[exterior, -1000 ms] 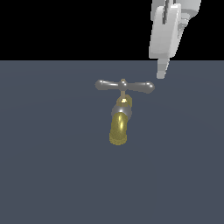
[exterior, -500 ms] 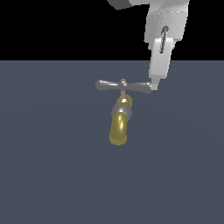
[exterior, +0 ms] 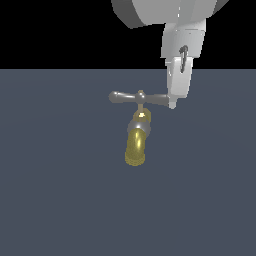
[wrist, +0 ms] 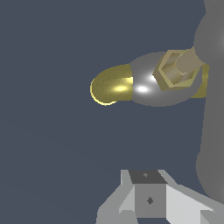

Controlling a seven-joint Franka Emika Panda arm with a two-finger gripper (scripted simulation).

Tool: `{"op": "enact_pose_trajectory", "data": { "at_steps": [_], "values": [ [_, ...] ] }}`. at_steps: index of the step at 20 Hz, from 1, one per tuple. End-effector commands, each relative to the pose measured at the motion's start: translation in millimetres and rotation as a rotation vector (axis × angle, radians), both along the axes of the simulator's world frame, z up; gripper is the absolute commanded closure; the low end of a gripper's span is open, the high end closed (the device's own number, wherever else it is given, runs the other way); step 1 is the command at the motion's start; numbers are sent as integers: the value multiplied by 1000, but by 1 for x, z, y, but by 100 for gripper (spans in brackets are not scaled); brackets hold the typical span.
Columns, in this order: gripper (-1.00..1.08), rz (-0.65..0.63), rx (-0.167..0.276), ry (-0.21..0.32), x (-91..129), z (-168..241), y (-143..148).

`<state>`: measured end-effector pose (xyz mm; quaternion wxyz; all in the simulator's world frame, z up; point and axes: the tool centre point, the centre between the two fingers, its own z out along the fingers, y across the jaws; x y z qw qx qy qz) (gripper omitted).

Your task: Turn on the faucet by rotating a designated handle.

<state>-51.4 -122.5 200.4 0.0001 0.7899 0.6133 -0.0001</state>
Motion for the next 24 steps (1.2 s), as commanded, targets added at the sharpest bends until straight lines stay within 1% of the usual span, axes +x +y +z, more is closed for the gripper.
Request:
{"op": "enact_pose_trajectory", "data": {
  "at_steps": [1,7,24],
  "values": [
    [108,9,0,0,2,-2,0],
    [108,10,0,0,2,-2,1],
    [108,11,1,0,47,-2,-17]
  ]
}}
